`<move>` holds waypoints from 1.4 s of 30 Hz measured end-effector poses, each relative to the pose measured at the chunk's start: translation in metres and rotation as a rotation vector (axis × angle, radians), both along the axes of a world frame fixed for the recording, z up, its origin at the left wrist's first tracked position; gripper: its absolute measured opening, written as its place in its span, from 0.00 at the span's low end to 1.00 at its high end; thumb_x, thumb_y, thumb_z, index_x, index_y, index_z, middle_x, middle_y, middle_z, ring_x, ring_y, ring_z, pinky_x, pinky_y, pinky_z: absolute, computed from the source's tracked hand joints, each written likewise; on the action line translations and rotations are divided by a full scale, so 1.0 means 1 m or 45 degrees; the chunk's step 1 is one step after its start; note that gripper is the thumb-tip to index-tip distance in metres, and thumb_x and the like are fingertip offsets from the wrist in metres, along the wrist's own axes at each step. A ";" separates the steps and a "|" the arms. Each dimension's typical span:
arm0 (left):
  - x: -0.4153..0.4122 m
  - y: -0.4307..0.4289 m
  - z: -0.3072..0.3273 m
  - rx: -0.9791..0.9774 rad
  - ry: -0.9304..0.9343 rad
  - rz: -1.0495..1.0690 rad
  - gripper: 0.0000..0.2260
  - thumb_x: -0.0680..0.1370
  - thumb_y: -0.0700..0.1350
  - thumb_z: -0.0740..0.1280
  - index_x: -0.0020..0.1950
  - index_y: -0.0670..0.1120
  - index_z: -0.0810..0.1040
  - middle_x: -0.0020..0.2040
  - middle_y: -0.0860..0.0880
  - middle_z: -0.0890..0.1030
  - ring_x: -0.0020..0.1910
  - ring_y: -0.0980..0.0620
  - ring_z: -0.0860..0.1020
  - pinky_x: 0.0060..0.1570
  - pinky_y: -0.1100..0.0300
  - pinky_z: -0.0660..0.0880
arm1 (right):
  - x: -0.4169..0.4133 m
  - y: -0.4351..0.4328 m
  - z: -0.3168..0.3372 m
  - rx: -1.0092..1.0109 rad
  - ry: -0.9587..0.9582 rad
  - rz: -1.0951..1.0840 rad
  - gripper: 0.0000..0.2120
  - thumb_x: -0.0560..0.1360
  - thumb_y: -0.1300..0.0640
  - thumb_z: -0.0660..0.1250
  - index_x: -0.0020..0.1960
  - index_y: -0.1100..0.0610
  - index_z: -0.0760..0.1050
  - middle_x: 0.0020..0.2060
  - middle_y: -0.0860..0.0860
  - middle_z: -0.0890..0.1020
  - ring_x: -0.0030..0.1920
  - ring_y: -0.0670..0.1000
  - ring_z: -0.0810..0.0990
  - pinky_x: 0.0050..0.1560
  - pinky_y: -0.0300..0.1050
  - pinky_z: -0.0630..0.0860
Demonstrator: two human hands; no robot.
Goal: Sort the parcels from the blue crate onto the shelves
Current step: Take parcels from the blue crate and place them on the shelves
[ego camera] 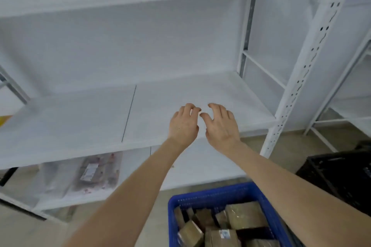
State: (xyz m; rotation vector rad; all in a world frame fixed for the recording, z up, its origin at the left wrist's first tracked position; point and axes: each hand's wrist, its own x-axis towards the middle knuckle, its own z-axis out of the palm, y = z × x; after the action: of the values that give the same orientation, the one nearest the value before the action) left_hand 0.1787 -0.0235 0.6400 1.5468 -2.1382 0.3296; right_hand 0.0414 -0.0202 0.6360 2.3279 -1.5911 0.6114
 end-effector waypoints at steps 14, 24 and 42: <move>-0.037 0.056 -0.251 1.154 -0.139 0.199 0.19 0.77 0.37 0.61 0.68 0.45 0.67 0.68 0.46 0.62 0.61 0.46 0.71 0.51 0.53 0.75 | -0.082 0.039 -0.243 0.918 0.356 -0.011 0.21 0.77 0.58 0.62 0.69 0.53 0.67 0.72 0.57 0.57 0.73 0.59 0.54 0.70 0.52 0.59; -0.073 0.080 -0.464 1.688 0.115 0.378 0.18 0.79 0.44 0.61 0.69 0.43 0.67 0.64 0.43 0.69 0.63 0.43 0.72 0.56 0.53 0.71 | -0.112 0.050 -0.452 1.554 -0.049 -0.301 0.32 0.77 0.59 0.63 0.76 0.54 0.53 0.72 0.56 0.60 0.69 0.57 0.66 0.61 0.51 0.72; -0.096 0.081 -0.685 2.034 1.199 1.016 0.34 0.71 0.57 0.69 0.72 0.45 0.63 0.66 0.45 0.72 0.63 0.44 0.73 0.61 0.47 0.73 | -0.127 0.048 -0.671 2.157 -1.380 -1.091 0.28 0.74 0.47 0.71 0.68 0.57 0.68 0.55 0.54 0.77 0.46 0.51 0.77 0.39 0.47 0.75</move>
State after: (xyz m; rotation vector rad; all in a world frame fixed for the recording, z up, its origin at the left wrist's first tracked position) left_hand 0.0828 0.0577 -0.0446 2.3919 -0.6619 -1.8710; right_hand -0.0852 0.0279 -0.0346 1.0545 -4.4556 0.1708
